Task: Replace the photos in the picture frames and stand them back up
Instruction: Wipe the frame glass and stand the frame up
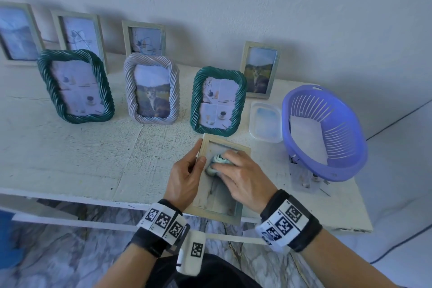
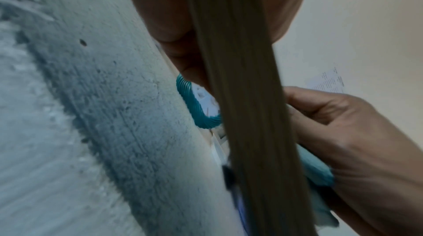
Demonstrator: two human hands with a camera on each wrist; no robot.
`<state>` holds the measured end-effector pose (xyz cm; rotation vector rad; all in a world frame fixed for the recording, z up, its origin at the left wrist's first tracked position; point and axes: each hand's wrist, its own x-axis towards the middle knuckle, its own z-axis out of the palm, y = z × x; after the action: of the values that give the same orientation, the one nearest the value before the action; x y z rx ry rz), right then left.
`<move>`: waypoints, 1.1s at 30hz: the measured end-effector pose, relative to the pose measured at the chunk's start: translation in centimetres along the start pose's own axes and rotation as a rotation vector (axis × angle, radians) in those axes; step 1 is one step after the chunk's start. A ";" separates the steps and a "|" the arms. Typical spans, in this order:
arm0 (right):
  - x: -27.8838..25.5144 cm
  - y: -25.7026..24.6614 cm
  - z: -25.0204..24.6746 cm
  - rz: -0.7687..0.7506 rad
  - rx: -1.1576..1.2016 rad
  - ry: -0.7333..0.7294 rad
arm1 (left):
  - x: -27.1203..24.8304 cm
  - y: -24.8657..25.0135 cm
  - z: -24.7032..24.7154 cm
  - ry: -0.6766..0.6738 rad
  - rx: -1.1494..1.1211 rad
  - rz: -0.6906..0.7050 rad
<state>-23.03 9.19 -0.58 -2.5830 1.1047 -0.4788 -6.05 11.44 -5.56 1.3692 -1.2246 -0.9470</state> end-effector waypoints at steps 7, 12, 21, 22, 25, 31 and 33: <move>0.2 1.0 -0.8 0.069 -0.053 0.086 | 0.3 -0.1 -0.2 -0.009 -0.008 -0.009; -0.6 0.2 -0.8 0.014 -0.019 0.013 | 0.9 -0.9 -0.6 0.016 -0.053 -0.038; -0.5 -0.2 -0.8 0.071 -0.045 0.071 | 2.2 -0.2 -1.3 0.039 -0.070 -0.046; -0.8 -0.4 -0.7 0.049 -0.045 0.045 | 2.2 -0.3 -1.5 0.045 -0.068 -0.047; -0.2 0.2 -1.2 -0.023 -0.148 0.022 | 2.0 -0.5 -1.5 0.051 -0.068 -0.045; 1.2 0.5 -1.4 -0.014 -0.167 0.079 | 1.9 -1.3 -1.6 0.031 -0.084 -0.075; -0.1 -0.2 -0.9 -0.047 -0.119 -0.005 | 1.9 -1.5 -2.0 0.039 -0.092 -0.085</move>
<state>-23.30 9.29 0.31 -2.7160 1.1051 -0.4298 -3.51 9.84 -6.61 1.3693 -1.0876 -1.0196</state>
